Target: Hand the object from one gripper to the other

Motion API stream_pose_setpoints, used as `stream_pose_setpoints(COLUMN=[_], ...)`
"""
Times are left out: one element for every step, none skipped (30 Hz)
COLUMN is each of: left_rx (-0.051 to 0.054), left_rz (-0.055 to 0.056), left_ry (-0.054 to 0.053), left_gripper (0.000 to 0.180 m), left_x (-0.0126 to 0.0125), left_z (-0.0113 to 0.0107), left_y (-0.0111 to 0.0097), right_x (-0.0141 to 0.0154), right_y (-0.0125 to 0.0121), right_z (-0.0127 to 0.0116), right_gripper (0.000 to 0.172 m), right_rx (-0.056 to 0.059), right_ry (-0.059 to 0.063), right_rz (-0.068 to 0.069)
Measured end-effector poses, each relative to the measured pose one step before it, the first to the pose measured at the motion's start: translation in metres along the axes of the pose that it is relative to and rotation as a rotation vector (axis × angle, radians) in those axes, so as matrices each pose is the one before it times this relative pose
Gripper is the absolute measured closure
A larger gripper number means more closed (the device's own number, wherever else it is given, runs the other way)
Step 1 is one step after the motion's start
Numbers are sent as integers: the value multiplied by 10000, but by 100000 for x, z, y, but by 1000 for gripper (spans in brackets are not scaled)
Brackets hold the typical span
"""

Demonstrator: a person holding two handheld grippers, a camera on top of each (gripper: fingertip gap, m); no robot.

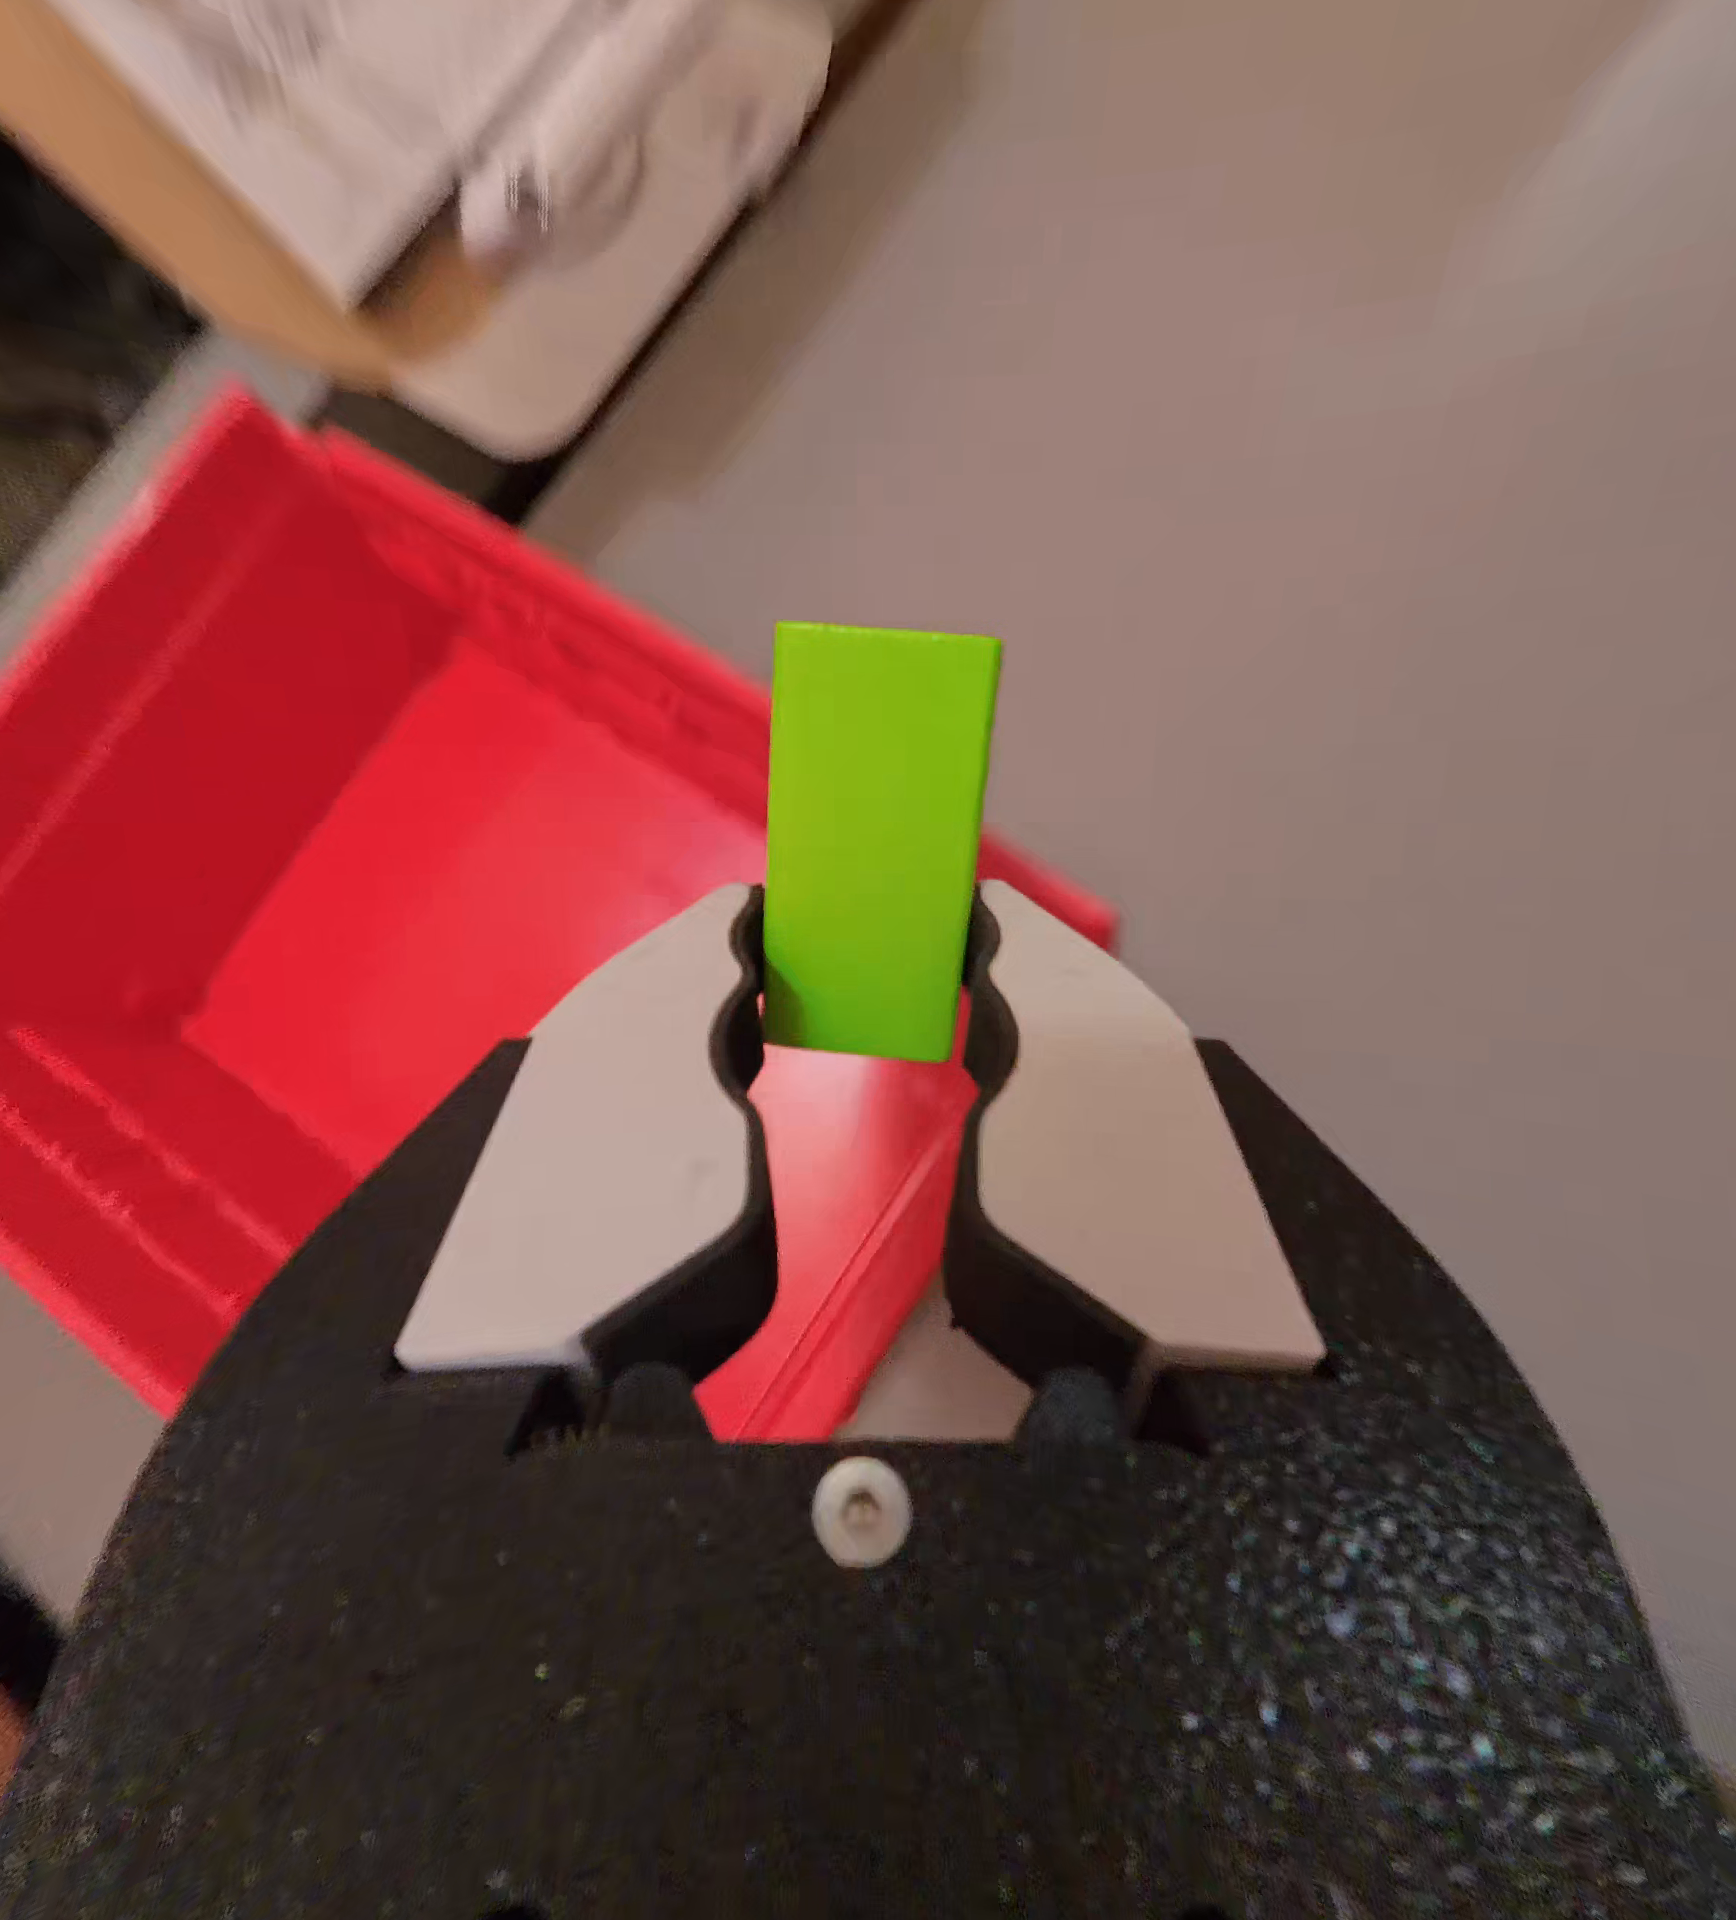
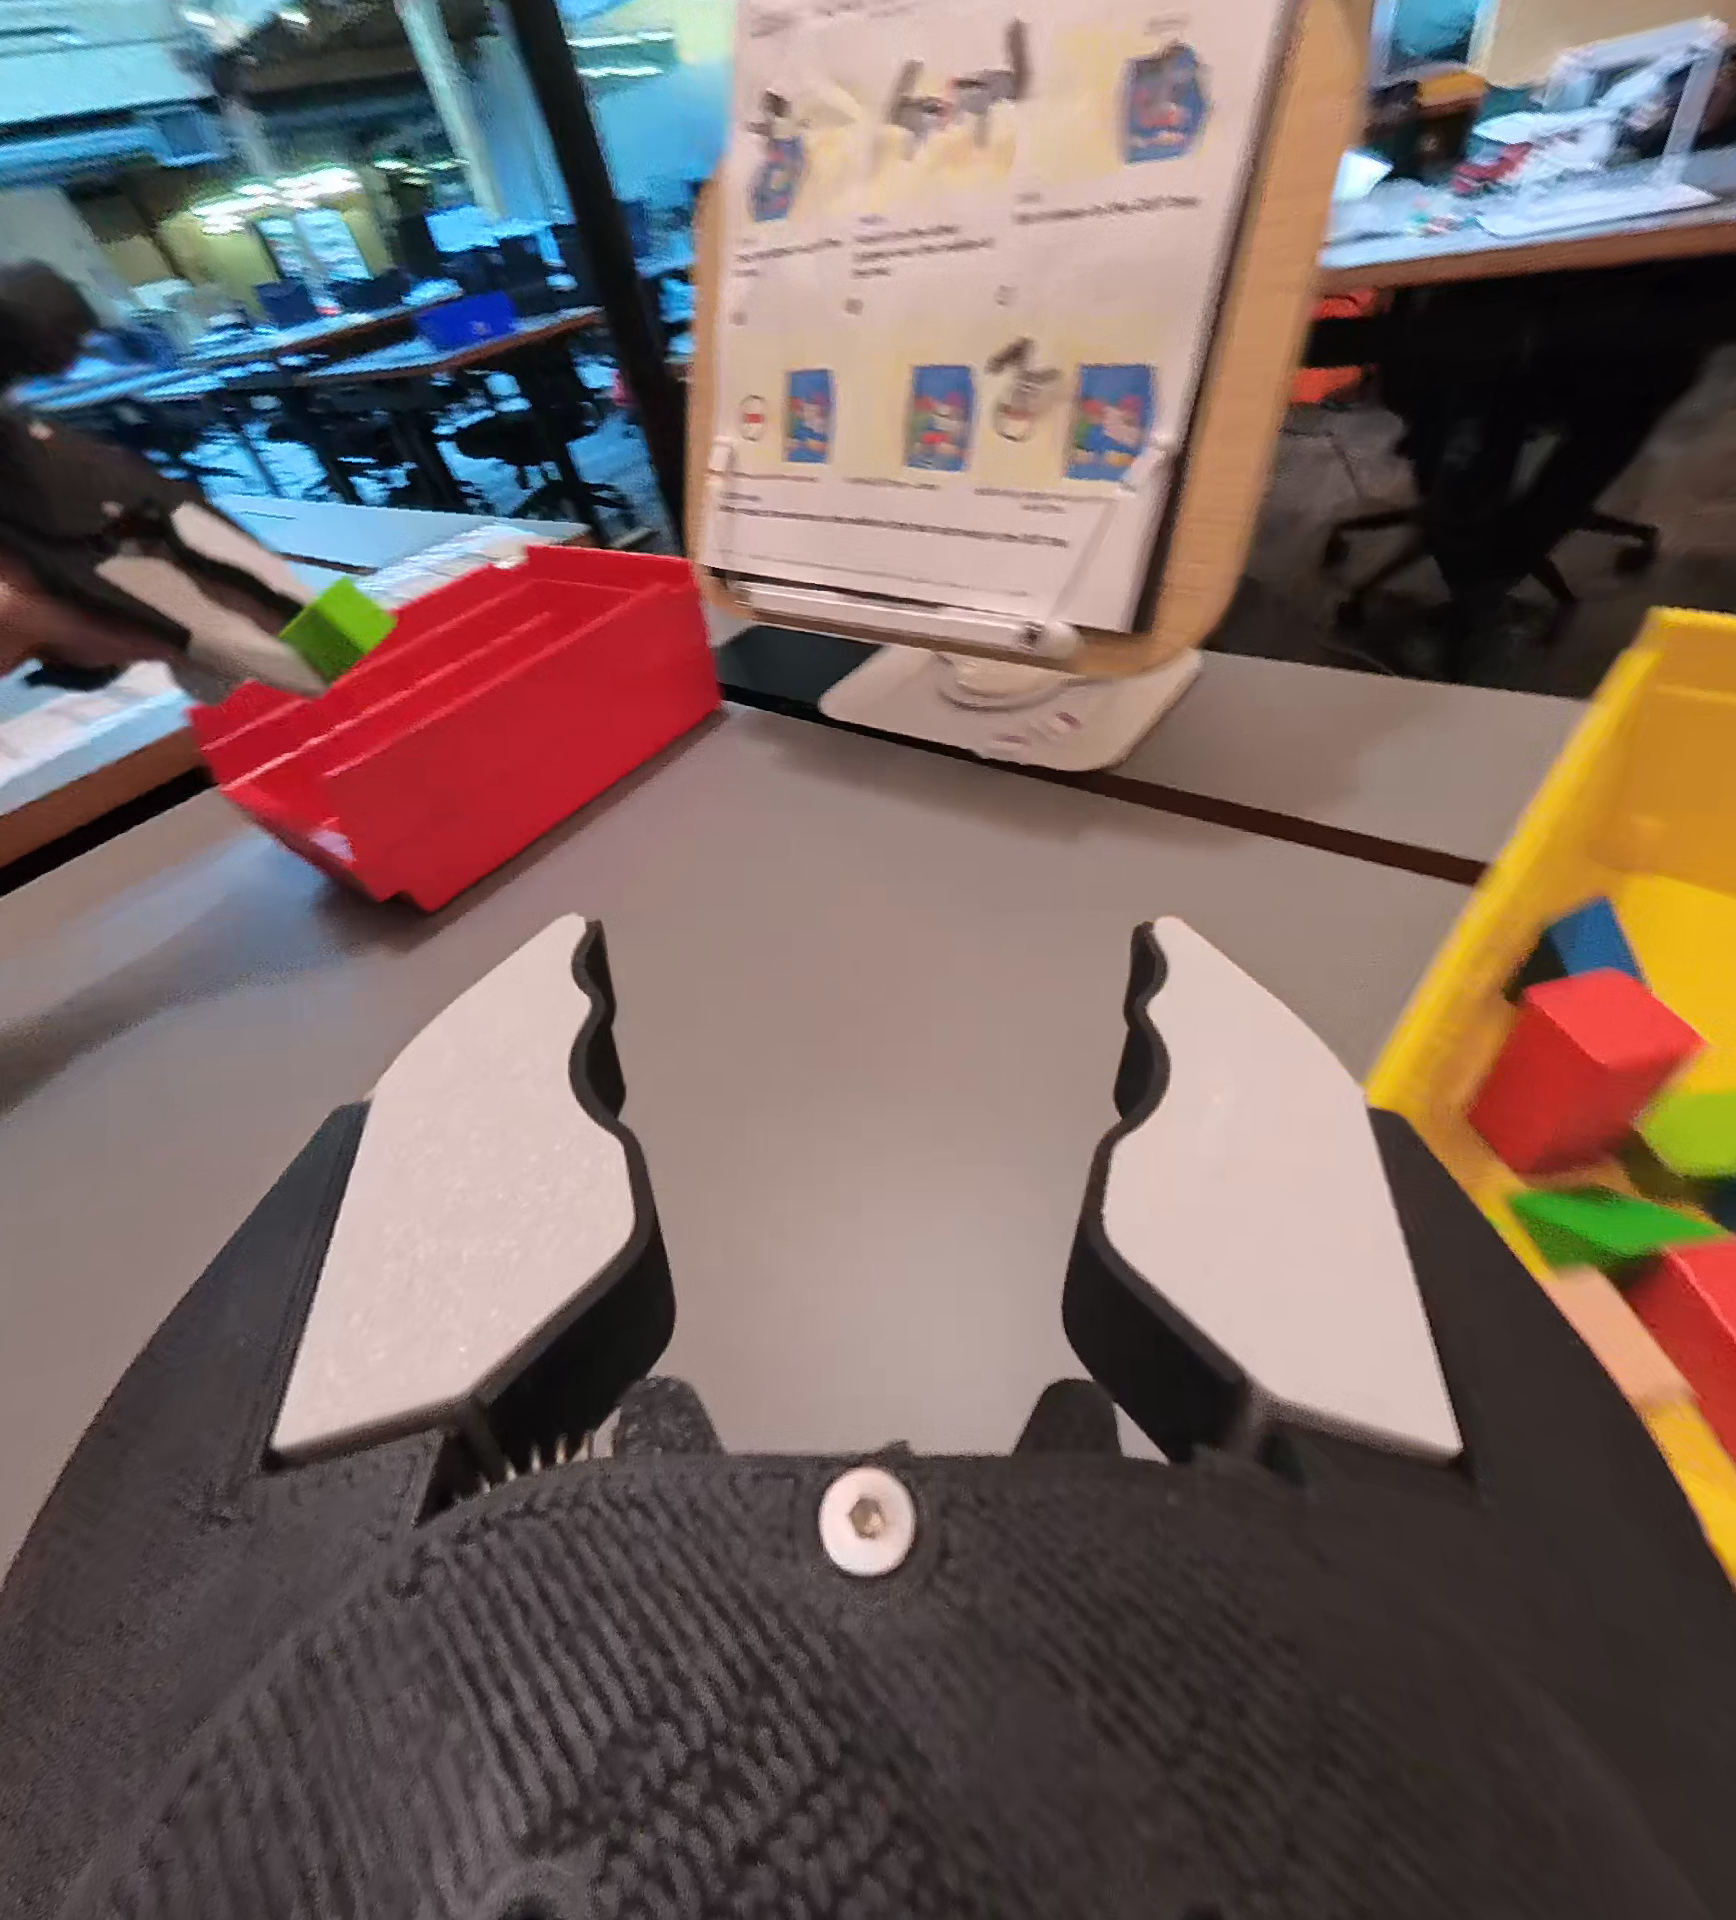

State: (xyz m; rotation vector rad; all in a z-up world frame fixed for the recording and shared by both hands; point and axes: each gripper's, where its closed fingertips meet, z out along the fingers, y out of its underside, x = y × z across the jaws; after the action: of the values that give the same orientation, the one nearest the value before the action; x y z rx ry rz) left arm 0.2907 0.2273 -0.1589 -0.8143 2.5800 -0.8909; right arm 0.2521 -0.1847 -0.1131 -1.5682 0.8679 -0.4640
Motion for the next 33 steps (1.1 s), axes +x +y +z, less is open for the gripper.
stream_pose_setpoints(left_rx=[876, 868, 835, 775, 675, 620, 597, 495, 380, 320, 242, 161, 179, 212, 173, 164, 173, 114, 24, -42, 6, 67, 17, -57, -87, -55, -8, 65, 130, 119, 75, -38, -205], left_rz=[47, 21, -10, -33, -22, 13, 55, 46, -47, -103, -80, -48, 0, 17, -35, -51, 0, -3, -27, -6, 18, 4, -58, -90, -36, 7, -7, -42, -9, 99, 176, 175, 181], left_ry=[116, 266, 300, 276, 318, 335, 296, 290, 264, 229, 274, 290, 261, 304, 313, 220, 113, 56, 92, 150, 81, 35, 107, 96, 28, 37, 71, -19, -198, -318, -434, -504, -455], left_gripper=[146, 146, 146, 146, 146, 146, 146, 146, 146, 146, 146, 146, 146, 146, 146, 146, 146, 146, 146, 146, 146, 146, 146, 146, 146, 146, 146, 146, 145, 140, 126, 118, 118], left_x=[1405, 1700, 1810, 1769, 1781, 1741, 1565, 1365, 1123, 892, 802, 696, 585, 601, 579, 428, 250, 105, 105, 164, 103, 53, 123, 107, 46, 86, 128, -31, -301, -452, -575, -647, -580], left_z=[-1059, -731, -406, -120, 99, 267, 401, 497, 559, 600, 612, 585, 537, 498, 429, 365, 312, 290, 277, 239, 246, 273, 320, 381, 431, 465, 442, 414, 377, 359, 301, 237, 167], left_y=[-1511, -1485, -1368, -1185, -926, -759, -664, -468, -259, -149, 13, 144, 141, 94, 113, 74, 5, 6, 65, 160, 145, 117, 191, 287, 336, 297, 247, 151, 84, 129, 174, 279, 446], right_x=[-1375, -1577, -1689, -1762, -1744, -1704, -1596, -1332, -1052, -841, -687, -580, -493, -298, -281, -318, -266, -221, -82, 7, -79, -143, -110, -173, -241, -103, -11, -14, 225, 435, 788, 1381, 2104], right_y=[-219, -274, -349, -409, -391, -293, -198, -106, 8, -11, -124, -200, -196, -105, 29, 119, 191, 271, 325, 296, 185, 47, 18, 27, -49, 25, 123, 212, 240, 169, 113, 21, -53], right_z=[573, 676, 739, 822, 911, 1009, 1093, 1144, 1158, 1132, 1097, 1012, 915, 814, 723, 608, 497, 428, 377, 310, 249, 160, 87, -4, -126, -207, -258, -331, -412, -524, -827, -1243, -1654], right_gripper=[78, 78, 79, 78, 76, 76, 76, 77, 78, 79, 82, 87, 94, 99, 100, 102, 105, 105, 105, 107, 108, 110, 114, 121, 131, 137, 137, 137, 137, 137, 137, 137, 137], right_rx=[83, 106, 167, 236, 253, 205, 155, 108, 14, -29, 28, 72, 110, 87, 13, -50, -74, -103, -120, -105, -40, 31, 41, -3, 19, -2, -56, -143, -176, -156, -235, -296, -326], right_ry=[-514, -592, -632, -652, -641, -654, -650, -552, -441, -360, -313, -332, -350, -276, -283, -304, -243, -199, -104, -39, -95, -129, -112, -138, -144, -14, 69, 95, 313, 477, 691, 958, 1205], right_rz=[-135, -118, -154, -188, -155, -109, -93, -107, -66, -22, -34, -71, -77, 30, 92, 92, 38, -27, -27, -10, 13, 42, 73, 65, -44, -138, -126, -35, -45, -88, -193, -247, -114])
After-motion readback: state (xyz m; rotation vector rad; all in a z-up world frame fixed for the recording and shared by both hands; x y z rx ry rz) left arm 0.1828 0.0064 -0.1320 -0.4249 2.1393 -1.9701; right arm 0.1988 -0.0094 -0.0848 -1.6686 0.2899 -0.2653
